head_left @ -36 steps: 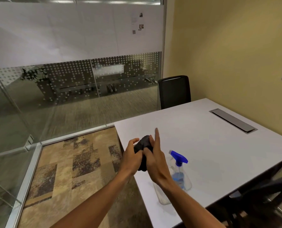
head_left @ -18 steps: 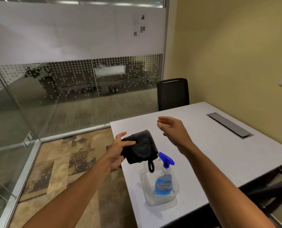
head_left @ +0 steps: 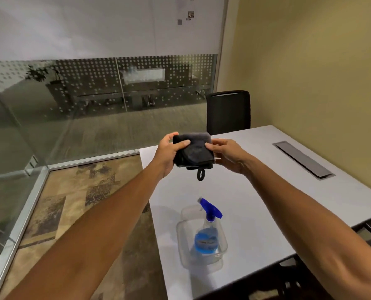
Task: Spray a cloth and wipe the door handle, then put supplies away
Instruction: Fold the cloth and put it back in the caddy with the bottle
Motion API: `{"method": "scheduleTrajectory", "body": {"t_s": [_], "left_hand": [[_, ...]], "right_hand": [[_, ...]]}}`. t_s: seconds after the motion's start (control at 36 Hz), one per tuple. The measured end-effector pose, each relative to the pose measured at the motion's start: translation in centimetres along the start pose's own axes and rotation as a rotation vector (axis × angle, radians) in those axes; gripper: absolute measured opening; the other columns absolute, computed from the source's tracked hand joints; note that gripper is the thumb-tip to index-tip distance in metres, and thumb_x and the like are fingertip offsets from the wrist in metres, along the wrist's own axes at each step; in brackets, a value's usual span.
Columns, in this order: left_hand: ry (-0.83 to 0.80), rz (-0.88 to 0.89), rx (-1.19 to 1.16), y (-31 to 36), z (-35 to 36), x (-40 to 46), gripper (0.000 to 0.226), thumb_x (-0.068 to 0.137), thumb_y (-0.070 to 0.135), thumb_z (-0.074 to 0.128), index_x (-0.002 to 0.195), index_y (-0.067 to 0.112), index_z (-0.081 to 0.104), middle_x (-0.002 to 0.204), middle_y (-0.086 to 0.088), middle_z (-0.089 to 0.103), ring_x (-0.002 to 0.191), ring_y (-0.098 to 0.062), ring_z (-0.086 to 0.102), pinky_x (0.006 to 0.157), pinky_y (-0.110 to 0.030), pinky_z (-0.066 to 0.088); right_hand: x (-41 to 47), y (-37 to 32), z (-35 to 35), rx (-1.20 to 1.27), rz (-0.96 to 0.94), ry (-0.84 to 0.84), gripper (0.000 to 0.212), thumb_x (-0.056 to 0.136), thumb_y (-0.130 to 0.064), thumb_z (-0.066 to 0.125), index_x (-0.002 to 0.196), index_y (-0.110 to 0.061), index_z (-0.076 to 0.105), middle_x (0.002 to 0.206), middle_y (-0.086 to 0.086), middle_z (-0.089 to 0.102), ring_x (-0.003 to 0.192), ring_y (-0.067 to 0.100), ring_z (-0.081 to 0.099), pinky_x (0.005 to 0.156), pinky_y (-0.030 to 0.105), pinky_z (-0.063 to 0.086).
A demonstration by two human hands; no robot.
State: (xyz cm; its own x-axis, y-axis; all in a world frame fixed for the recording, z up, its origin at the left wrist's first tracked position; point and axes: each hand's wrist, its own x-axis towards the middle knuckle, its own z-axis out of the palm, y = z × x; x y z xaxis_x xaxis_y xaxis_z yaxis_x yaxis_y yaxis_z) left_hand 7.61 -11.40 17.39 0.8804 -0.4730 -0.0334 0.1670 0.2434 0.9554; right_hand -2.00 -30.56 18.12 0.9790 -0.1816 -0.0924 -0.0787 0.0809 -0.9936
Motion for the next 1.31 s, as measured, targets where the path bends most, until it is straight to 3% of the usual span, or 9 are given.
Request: {"method": "scheduleTrajectory", "body": {"t_s": [0.11, 0.22, 0.36, 0.56, 0.67, 0.78, 0.86, 1.17, 1.31], "left_hand": [[0.010, -0.099, 0.074, -3.5, -0.7, 2.7, 0.061, 0.094, 0.005, 0.069, 0.150, 0.015, 0.047, 0.144, -0.011, 0.054, 0.126, -0.033, 0.059, 0.106, -0.053, 0.052], [0.007, -0.245, 0.073, -9.5, -2.2, 3.5, 0.062, 0.093, 0.012, 0.073, 0.149, 0.016, 0.046, 0.140, -0.010, 0.057, 0.120, -0.030, 0.063, 0.092, -0.043, 0.059], [-0.019, -0.444, 0.042, -16.9, -4.0, 3.0, 0.055, 0.085, -0.003, 0.077, 0.136, 0.004, 0.056, 0.122, -0.019, 0.070, 0.105, -0.031, 0.073, 0.077, -0.035, 0.064], [0.097, -0.556, 0.294, -23.5, -4.3, 2.0, 0.047, 0.088, -0.007, 0.070, 0.132, 0.006, 0.058, 0.127, -0.019, 0.067, 0.117, -0.035, 0.065, 0.106, -0.051, 0.052], [0.168, -0.626, 0.410, -25.1, -4.0, 1.1, 0.044, 0.090, -0.002, 0.069, 0.132, 0.005, 0.059, 0.126, -0.017, 0.068, 0.117, -0.035, 0.065, 0.106, -0.050, 0.053], [0.196, -0.709, 0.448, -26.1, -3.5, 0.5, 0.037, 0.092, -0.006, 0.061, 0.129, -0.003, 0.062, 0.118, -0.020, 0.071, 0.112, -0.034, 0.067, 0.104, -0.048, 0.054], [0.183, -0.708, 0.542, -26.5, -2.8, 0.9, 0.037, 0.089, -0.005, 0.057, 0.125, -0.001, 0.066, 0.110, -0.016, 0.072, 0.106, -0.032, 0.068, 0.097, -0.042, 0.057], [0.320, -0.763, 0.611, -27.7, -0.4, 0.9, 0.032, 0.101, 0.006, 0.049, 0.129, -0.008, 0.056, 0.128, -0.031, 0.064, 0.120, -0.042, 0.062, 0.107, -0.048, 0.051], [0.394, -0.628, 0.750, -28.1, 0.0, -0.4, 0.019, 0.102, 0.003, 0.052, 0.116, -0.005, 0.060, 0.120, -0.028, 0.065, 0.110, -0.038, 0.064, 0.098, -0.042, 0.054]], "right_hand": [[2.5, 2.9, -1.3, -0.057, 0.086, 0.090, 0.031, 0.087, -0.022, 0.077, 0.115, -0.009, 0.074, 0.111, 0.011, 0.077, 0.106, 0.029, 0.072, 0.079, 0.036, 0.061], [3.7, 8.3, -2.2, -0.060, 0.226, 0.157, 0.030, 0.087, -0.019, 0.078, 0.115, -0.006, 0.073, 0.108, 0.014, 0.077, 0.099, 0.026, 0.073, 0.077, 0.036, 0.060], [3.3, 15.5, -2.7, -0.041, 0.372, 0.224, 0.015, 0.090, -0.011, 0.074, 0.104, -0.008, 0.074, 0.099, 0.013, 0.077, 0.085, 0.023, 0.072, 0.068, 0.031, 0.058], [2.9, 21.8, -2.8, -0.119, 0.509, 0.207, 0.015, 0.091, -0.015, 0.074, 0.099, -0.021, 0.064, 0.101, 0.010, 0.075, 0.085, 0.021, 0.074, 0.062, 0.026, 0.059], [3.3, 24.2, -3.1, -0.247, 0.566, 0.179, 0.027, 0.090, -0.019, 0.075, 0.111, -0.014, 0.060, 0.106, 0.012, 0.073, 0.085, 0.020, 0.072, 0.062, 0.027, 0.059], [3.8, 25.7, -3.4, -0.384, 0.583, 0.161, 0.037, 0.084, -0.023, 0.081, 0.113, -0.013, 0.060, 0.108, 0.012, 0.073, 0.098, 0.026, 0.072, 0.087, 0.041, 0.062], [4.2, 26.3, -3.7, -0.532, 0.582, 0.148, 0.041, 0.082, -0.030, 0.081, 0.114, -0.012, 0.062, 0.110, 0.009, 0.071, 0.102, 0.025, 0.070, 0.092, 0.041, 0.059], [5.4, 27.4, -2.8, -1.083, 0.501, -0.013, 0.014, 0.090, -0.025, 0.065, 0.094, -0.012, 0.062, 0.102, 0.009, 0.073, 0.089, 0.024, 0.070, 0.077, 0.030, 0.057], [4.8, 28.0, -2.4, -1.232, 0.396, -0.015, 0.018, 0.095, -0.024, 0.057, 0.106, -0.012, 0.064, 0.107, 0.009, 0.072, 0.094, 0.026, 0.070, 0.085, 0.038, 0.060]]}}
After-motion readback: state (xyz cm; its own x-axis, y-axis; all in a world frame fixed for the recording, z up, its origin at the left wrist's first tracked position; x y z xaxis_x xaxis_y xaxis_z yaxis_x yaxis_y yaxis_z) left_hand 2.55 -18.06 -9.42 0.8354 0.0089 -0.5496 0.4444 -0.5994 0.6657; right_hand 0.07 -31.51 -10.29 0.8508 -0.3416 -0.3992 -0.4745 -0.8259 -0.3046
